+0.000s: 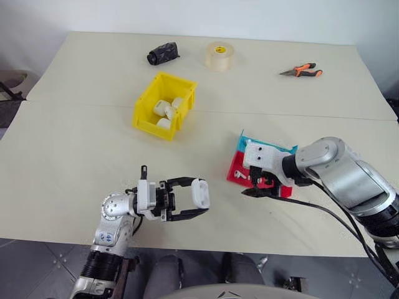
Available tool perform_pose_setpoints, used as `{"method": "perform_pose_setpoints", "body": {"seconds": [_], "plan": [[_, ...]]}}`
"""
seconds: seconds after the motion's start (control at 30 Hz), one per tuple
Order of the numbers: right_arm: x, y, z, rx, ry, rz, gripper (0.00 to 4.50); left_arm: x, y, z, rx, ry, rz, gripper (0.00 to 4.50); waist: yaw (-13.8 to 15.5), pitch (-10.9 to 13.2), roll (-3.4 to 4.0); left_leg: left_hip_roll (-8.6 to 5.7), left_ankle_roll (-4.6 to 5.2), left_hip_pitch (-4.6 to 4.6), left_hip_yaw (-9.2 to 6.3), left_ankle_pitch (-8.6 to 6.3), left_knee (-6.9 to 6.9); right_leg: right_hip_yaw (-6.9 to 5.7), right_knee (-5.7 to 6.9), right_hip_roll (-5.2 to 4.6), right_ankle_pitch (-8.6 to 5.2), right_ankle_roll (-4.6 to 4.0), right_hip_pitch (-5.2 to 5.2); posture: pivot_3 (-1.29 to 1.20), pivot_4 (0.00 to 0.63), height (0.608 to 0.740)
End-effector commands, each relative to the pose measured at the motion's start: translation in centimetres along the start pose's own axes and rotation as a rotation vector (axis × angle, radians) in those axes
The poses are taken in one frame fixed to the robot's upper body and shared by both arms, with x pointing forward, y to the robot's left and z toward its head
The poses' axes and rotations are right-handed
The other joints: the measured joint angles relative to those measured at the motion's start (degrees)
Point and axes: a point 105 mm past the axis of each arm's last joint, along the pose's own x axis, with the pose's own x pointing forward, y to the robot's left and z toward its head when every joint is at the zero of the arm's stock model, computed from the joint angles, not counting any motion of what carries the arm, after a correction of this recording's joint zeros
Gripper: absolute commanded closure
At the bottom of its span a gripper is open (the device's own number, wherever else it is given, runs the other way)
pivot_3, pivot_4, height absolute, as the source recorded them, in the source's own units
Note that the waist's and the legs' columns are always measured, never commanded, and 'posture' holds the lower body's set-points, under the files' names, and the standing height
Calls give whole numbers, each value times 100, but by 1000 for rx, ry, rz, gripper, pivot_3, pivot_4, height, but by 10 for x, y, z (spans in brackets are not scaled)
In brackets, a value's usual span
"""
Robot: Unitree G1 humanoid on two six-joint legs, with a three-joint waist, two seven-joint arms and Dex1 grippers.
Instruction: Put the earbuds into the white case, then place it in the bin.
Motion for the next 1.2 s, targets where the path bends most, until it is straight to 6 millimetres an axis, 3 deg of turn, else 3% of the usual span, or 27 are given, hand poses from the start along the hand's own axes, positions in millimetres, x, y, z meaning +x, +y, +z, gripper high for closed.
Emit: {"method": "perform_pose_setpoints", "body": {"seconds": [0.03,0.27,0.33,0.43,0.7,0.9,1.2], "plan": [[-11,-8,-4,-53,22,-44,515,4,0,12,36,-38,3,1704,7,0,0,0,0,0,0,0,0,0,0,0,0,0,0,0,150,740],[-27,-16,-22,-3,69,-53,515,6,0,12,40,-44,24,1704,-20,0,0,1,0,2,4,0,-1,0,-1,1,0,0,0,0,150,740],[-29,-16,-25,12,73,-53,795,7,0,11,38,-46,26,1704,-20,0,0,1,0,2,3,0,-2,0,-1,0,0,0,0,0,150,740],[-30,-12,-28,41,62,-43,1588,8,0,11,35,-50,28,1704,-25,0,0,1,0,1,3,0,-2,0,-1,0,0,0,0,0,150,740],[-26,-17,-38,66,70,-88,4384,9,1,11,32,-52,23,1704,-53,0,0,1,0,1,3,0,-2,0,-1,0,0,0,0,0,150,740],[-17,-21,-41,61,66,-118,4453,11,2,11,32,-55,19,1704,-64,0,0,2,0,1,4,0,-2,0,-1,0,0,0,0,0,150,740],[-11,-9,-40,62,58,-57,4453,12,1,11,31,-56,19,1704,-66,0,0,1,0,2,4,0,-2,1,-1,0,0,0,1,0,150,740]]}}
